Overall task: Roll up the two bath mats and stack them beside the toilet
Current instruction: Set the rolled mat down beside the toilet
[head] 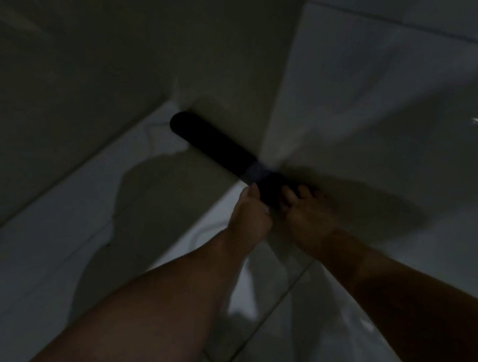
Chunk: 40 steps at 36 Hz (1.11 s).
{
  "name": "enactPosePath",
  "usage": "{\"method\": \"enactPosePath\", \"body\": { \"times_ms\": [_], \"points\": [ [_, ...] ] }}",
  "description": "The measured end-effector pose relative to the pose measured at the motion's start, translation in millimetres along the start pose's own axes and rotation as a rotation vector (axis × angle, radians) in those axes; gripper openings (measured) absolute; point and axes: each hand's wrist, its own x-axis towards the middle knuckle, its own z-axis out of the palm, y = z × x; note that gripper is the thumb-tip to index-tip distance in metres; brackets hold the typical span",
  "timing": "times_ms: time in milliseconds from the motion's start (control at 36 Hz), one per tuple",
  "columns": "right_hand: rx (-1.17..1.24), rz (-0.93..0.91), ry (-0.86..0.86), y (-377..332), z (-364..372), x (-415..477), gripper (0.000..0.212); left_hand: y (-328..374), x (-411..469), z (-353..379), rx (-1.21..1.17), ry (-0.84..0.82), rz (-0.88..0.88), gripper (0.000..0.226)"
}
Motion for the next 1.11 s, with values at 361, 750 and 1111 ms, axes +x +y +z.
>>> {"method": "enactPosePath", "body": {
  "times_ms": [361, 750, 1111],
  "points": [
    [0.056, 0.151, 0.013, 5, -2, -60, 0.049, 2, -43, -1, 0.150, -0.235, 0.196, 0.055],
    [0.033, 0.549, -0.161, 33, -7, -277, 0.028, 104, -121, 84, 0.172, -0.437, 0.671, 0.026],
    [-0.030, 0.845, 0.038, 35, -33, -489, 0.030, 243, -275, 94, 0.372, -0.526, 1.348, 0.022]
  ]
}}
